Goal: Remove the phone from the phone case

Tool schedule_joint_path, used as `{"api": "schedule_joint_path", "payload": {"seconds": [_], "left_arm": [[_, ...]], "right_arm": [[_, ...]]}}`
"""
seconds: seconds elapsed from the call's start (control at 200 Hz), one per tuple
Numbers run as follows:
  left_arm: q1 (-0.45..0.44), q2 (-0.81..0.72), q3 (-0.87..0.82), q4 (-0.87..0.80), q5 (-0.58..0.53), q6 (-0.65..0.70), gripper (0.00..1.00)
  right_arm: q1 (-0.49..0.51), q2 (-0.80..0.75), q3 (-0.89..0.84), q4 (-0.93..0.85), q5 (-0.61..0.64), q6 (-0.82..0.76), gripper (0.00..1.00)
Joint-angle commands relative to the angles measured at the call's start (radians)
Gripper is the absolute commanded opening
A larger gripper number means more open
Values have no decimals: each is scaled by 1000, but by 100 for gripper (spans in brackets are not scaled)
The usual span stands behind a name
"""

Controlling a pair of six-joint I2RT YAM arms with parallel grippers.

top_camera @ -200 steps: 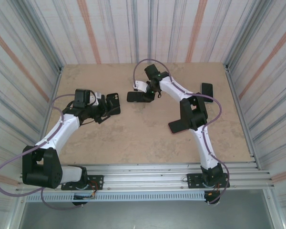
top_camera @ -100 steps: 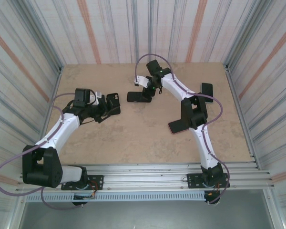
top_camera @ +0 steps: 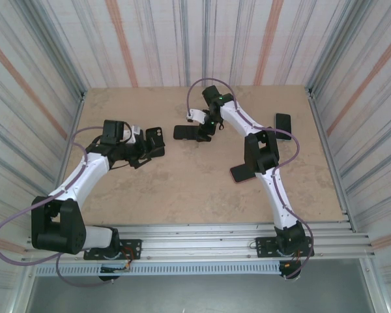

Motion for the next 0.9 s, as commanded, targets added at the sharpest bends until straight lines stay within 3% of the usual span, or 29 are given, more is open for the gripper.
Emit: {"api": "schedule_joint_path", "payload": {"seconds": [0.0, 0.431, 0.892], "left_arm": [[-1, 8, 30, -27, 18, 24, 96], [-9, 4, 33, -50, 18, 38, 96], [-9, 5, 45, -69, 38, 55, 96]], "right_arm": [[3, 28, 36, -53, 18, -36, 99], [26, 72, 64, -84, -26, -19, 99], [59, 42, 82, -195, 21, 63, 99]]}}
